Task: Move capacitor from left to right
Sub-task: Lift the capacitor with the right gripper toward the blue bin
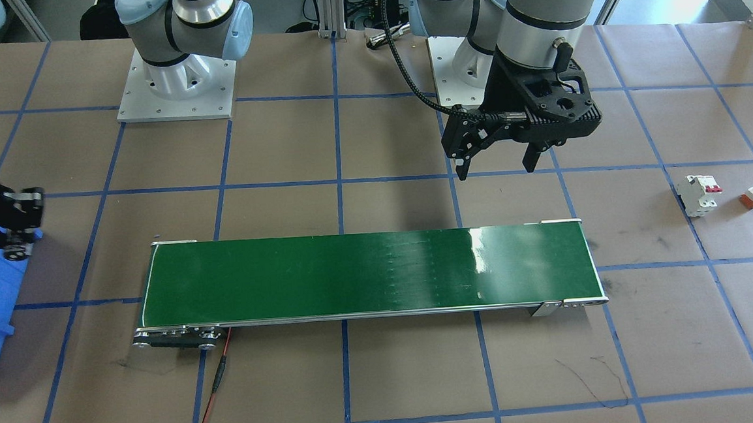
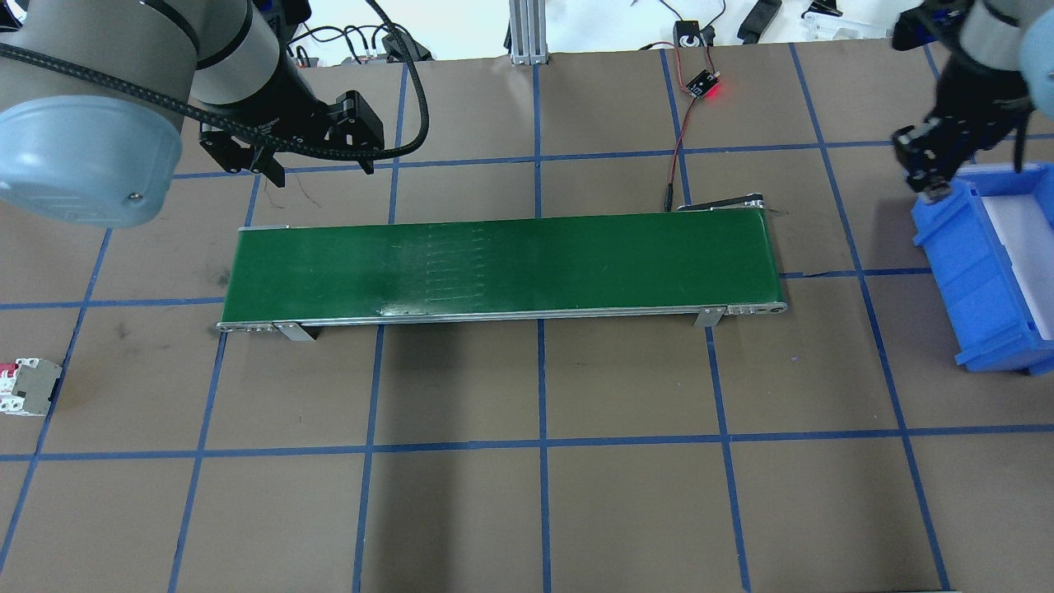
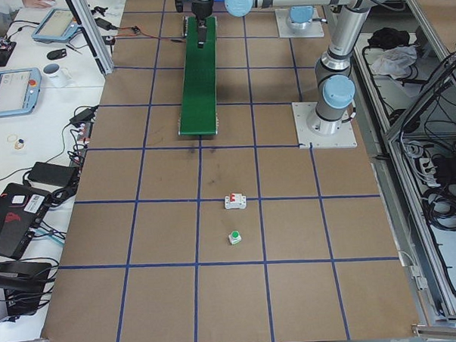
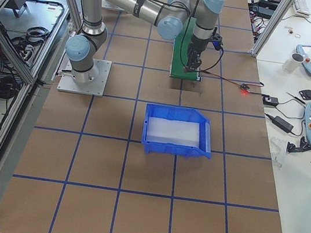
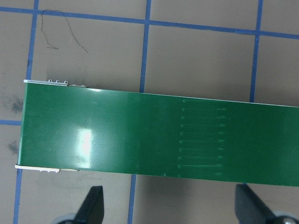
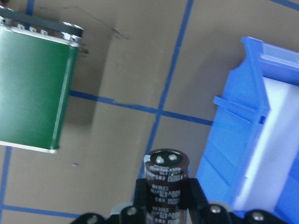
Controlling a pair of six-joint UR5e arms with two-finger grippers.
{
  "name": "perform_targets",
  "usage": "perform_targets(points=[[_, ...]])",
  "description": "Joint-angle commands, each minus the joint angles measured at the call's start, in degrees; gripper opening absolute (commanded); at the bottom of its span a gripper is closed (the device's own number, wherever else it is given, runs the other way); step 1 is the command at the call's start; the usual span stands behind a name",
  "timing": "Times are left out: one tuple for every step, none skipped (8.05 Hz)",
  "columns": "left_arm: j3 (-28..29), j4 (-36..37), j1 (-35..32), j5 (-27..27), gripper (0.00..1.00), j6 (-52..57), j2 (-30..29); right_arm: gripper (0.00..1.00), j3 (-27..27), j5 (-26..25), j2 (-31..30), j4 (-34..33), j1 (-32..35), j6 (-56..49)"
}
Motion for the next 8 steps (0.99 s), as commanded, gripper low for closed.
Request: perform_targets(points=[[0.01, 0.01, 0.00, -0.04, 1.00, 0.00, 0.03, 0.00, 0.20, -2.46, -0.57, 0.05, -14.68, -13.87], [-0.16, 0.01, 0.00, 0.05, 1.00, 0.00, 0.03, 0.00, 0.38, -2.19, 1.09, 0.05, -17.60, -13.72], [-0.08, 0.01, 0.00, -0.04, 1.00, 0.09, 0.29, 0.00, 0.47, -1.76, 4.41, -2.04, -17.80, -12.15], [-0.08, 0.01, 0.00, -0.04, 1.00, 0.09, 0.20, 0.00, 0.73, -1.14, 8.10, -4.50, -17.81, -7.70], [-0.16, 0.01, 0.00, 0.05, 1.00, 0.00, 0.20, 0.00, 0.82, 2.34, 10.22, -6.44, -17.81, -5.91], [-0.08, 0.01, 0.00, -0.04, 1.00, 0.09, 0.20, 0.00, 0.91, 2.90, 11.37, -6.72, -17.81, -5.72], [-0.08, 0.01, 0.00, -0.04, 1.00, 0.09, 0.20, 0.00, 0.91, 2.82, 11.73, -6.89, -17.81, -6.07], [-0.08, 0.01, 0.00, -0.04, 1.00, 0.00, 0.20, 0.00, 0.56, 2.38, 11.56, -6.89, -18.15, -7.12]])
